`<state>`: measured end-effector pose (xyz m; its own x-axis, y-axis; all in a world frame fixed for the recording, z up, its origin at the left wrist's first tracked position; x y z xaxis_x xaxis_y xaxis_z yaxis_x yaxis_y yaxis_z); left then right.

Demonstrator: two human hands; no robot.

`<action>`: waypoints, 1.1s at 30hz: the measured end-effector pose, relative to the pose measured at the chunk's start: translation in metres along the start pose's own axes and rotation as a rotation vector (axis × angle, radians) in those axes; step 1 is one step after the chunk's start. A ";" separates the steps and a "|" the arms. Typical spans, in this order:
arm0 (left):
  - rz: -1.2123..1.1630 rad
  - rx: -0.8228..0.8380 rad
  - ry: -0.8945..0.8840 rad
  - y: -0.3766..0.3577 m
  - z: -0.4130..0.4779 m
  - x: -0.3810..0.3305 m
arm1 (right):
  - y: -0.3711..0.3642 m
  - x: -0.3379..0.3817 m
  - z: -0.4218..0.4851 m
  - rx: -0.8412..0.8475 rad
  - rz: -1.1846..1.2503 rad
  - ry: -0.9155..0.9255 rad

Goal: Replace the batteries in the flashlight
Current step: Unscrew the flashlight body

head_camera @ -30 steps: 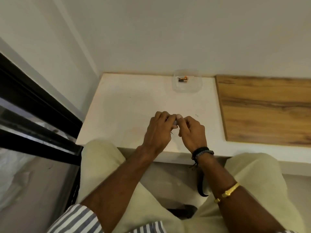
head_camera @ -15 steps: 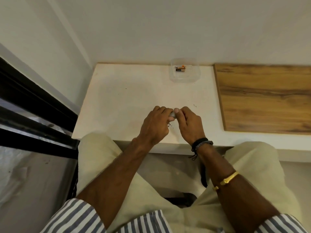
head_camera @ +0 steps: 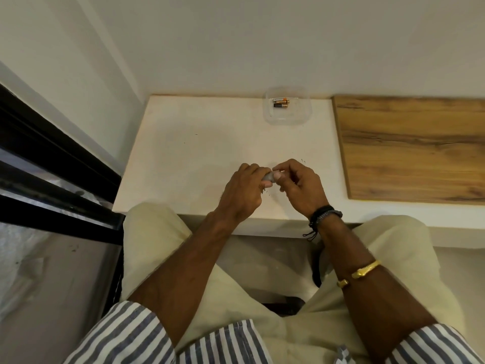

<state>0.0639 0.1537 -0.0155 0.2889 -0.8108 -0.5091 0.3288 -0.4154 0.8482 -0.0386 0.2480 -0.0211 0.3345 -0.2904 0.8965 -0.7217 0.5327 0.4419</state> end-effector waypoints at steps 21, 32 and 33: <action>0.014 0.025 -0.015 -0.003 -0.002 -0.004 | 0.002 -0.010 0.000 0.073 0.091 -0.126; 0.012 0.055 0.013 -0.006 -0.002 0.000 | 0.005 0.001 0.001 0.110 0.065 0.011; 0.011 0.053 0.012 -0.006 -0.002 0.000 | 0.004 -0.002 0.000 0.105 0.068 -0.040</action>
<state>0.0636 0.1566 -0.0208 0.3027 -0.8109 -0.5008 0.2776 -0.4276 0.8603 -0.0424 0.2504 -0.0214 0.2594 -0.2892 0.9215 -0.8021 0.4669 0.3723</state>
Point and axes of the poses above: each hand's wrist, its own z-axis towards the middle knuckle, its own y-axis out of the back of the hand, x = y × z, the point moved 9 cm from there along z, towards the middle knuckle, and after that the axes turned 3 degrees about x, right-handed, at the moved point
